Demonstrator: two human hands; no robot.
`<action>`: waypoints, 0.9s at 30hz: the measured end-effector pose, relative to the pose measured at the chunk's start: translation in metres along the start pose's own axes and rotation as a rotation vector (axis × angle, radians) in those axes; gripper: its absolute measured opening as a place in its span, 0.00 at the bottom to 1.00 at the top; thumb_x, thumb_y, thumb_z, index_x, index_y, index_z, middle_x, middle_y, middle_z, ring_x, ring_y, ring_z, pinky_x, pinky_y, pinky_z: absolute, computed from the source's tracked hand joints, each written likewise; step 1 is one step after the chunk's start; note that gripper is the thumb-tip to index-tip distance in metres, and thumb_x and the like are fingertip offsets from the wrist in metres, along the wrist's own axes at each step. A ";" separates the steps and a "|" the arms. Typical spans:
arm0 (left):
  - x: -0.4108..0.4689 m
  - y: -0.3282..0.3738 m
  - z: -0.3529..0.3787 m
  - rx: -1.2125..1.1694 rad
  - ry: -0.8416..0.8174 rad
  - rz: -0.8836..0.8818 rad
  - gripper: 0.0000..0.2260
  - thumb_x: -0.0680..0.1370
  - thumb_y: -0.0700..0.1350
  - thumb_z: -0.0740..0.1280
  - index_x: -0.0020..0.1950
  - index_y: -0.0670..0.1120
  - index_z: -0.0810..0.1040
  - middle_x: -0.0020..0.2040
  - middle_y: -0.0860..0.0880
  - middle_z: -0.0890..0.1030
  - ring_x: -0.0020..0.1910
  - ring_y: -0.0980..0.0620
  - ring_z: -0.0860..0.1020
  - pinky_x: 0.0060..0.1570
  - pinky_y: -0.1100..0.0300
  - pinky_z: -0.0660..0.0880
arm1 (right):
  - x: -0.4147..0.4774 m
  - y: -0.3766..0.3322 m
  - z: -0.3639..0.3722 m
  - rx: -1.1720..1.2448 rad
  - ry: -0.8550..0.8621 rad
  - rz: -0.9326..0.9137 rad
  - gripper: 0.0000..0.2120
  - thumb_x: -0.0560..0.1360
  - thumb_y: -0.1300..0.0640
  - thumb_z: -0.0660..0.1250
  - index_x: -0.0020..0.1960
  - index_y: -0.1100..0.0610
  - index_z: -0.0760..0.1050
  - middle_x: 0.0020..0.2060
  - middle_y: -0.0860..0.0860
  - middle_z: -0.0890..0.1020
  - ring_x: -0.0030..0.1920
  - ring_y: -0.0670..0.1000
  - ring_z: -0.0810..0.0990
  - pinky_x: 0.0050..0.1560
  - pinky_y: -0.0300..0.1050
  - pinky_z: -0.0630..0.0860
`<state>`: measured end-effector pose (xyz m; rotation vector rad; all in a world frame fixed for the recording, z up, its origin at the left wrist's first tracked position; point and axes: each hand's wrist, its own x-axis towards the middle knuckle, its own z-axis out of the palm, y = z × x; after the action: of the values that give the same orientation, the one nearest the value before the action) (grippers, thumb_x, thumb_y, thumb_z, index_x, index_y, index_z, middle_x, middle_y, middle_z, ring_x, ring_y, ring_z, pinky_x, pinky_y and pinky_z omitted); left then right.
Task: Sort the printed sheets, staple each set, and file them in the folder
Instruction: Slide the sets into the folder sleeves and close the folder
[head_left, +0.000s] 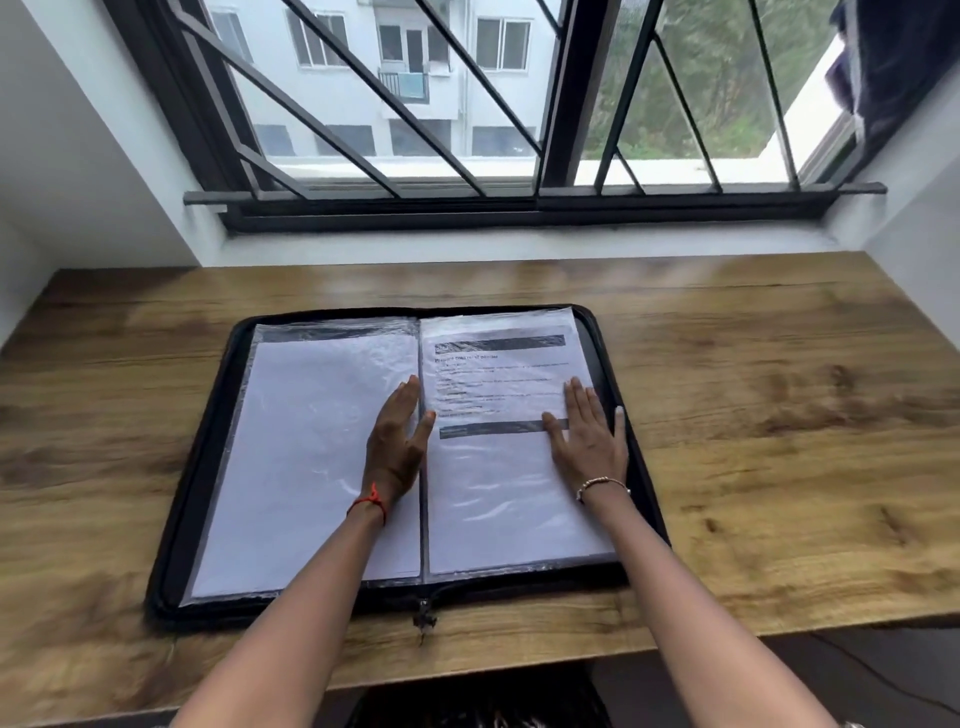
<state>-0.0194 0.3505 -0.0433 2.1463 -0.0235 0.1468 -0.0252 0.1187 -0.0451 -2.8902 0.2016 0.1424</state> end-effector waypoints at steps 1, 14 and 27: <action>0.002 -0.001 -0.001 -0.025 0.001 -0.016 0.23 0.77 0.47 0.61 0.71 0.40 0.66 0.71 0.44 0.67 0.72 0.49 0.63 0.69 0.63 0.57 | -0.001 0.007 -0.001 0.009 -0.006 0.048 0.30 0.78 0.38 0.40 0.76 0.50 0.43 0.76 0.43 0.45 0.76 0.43 0.45 0.74 0.52 0.37; 0.006 -0.009 -0.027 0.036 0.195 -0.151 0.14 0.78 0.36 0.60 0.63 0.36 0.74 0.67 0.40 0.72 0.70 0.43 0.65 0.69 0.55 0.59 | -0.058 -0.071 0.016 0.082 0.028 -0.390 0.38 0.75 0.35 0.32 0.76 0.57 0.50 0.75 0.48 0.50 0.75 0.48 0.50 0.73 0.45 0.38; 0.002 -0.041 -0.074 0.320 0.375 -0.376 0.13 0.75 0.39 0.66 0.59 0.37 0.78 0.67 0.40 0.70 0.68 0.40 0.64 0.66 0.46 0.60 | -0.053 -0.007 0.011 -0.061 -0.014 -0.285 0.42 0.63 0.29 0.20 0.73 0.47 0.35 0.72 0.38 0.39 0.74 0.40 0.38 0.69 0.40 0.29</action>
<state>-0.0213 0.4352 -0.0370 2.3611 0.6558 0.3484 -0.0775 0.1348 -0.0476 -2.9381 -0.2213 0.1195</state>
